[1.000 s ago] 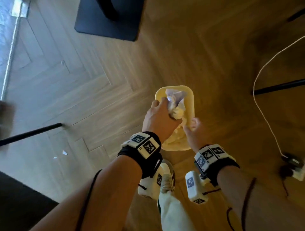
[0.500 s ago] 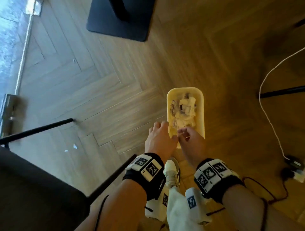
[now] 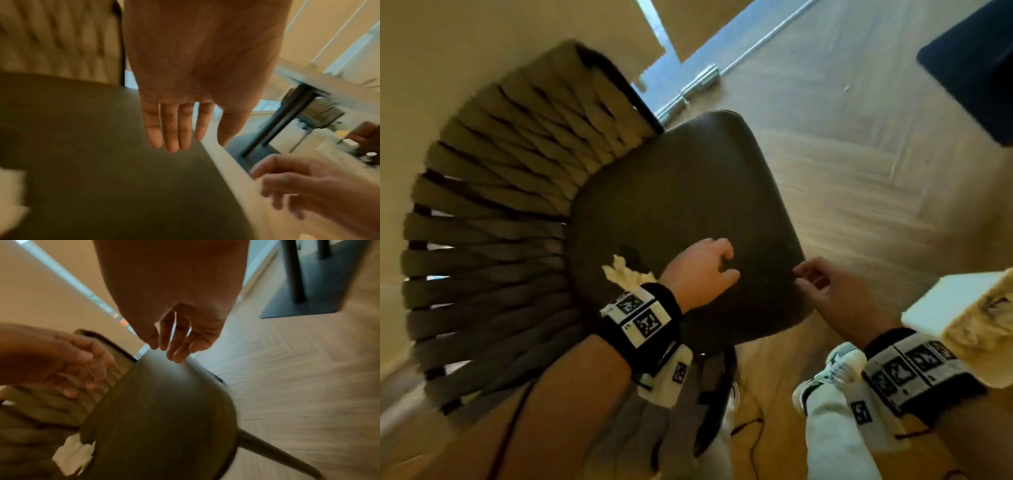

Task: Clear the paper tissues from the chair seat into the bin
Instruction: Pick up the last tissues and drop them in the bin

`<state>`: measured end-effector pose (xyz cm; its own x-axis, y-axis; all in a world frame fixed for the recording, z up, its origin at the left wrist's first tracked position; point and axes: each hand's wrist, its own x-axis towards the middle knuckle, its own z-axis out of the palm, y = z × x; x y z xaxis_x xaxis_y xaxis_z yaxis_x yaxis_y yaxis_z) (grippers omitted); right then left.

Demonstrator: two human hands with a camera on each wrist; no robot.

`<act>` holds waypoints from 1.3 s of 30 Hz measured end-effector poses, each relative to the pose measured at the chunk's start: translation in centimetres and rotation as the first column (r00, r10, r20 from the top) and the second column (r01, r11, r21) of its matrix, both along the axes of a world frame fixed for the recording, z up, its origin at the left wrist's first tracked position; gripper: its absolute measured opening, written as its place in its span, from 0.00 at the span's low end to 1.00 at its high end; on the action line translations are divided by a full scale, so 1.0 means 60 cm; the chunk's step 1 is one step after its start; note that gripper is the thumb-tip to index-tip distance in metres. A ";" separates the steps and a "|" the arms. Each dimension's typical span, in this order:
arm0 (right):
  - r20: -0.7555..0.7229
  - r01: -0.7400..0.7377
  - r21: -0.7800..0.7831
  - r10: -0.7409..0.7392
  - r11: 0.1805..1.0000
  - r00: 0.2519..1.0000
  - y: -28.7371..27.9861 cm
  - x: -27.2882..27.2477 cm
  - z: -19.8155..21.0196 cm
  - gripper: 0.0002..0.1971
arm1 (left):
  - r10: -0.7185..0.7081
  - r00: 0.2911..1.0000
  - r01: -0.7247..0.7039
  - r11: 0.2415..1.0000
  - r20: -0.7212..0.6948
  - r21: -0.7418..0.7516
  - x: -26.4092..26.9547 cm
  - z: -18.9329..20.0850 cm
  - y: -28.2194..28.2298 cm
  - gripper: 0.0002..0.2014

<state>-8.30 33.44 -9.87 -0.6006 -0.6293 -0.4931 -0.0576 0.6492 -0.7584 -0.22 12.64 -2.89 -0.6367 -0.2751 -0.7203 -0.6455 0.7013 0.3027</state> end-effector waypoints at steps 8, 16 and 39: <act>0.070 -0.300 0.124 0.293 0.946 0.953 -0.242 0.055 -0.003 0.10 | -0.251 0.931 0.304 0.936 0.265 -0.180 0.197 -0.093 -0.251 0.30; -0.022 -0.825 0.126 0.833 0.551 0.553 -0.402 0.187 0.016 0.23 | 0.166 0.986 -0.162 0.978 0.016 -0.134 0.278 -0.147 -0.307 0.10; 0.696 0.066 0.095 -0.113 0.993 0.709 -0.323 0.128 -0.014 0.17 | -0.039 0.997 0.043 0.997 -0.072 0.064 0.182 -0.076 -0.149 0.10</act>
<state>-0.60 14.06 -10.70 -0.1209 -0.5467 -0.8286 0.5343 0.6676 -0.5185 10.70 3.71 -7.42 -0.6962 -0.2017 -0.6890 -0.5922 0.7039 0.3923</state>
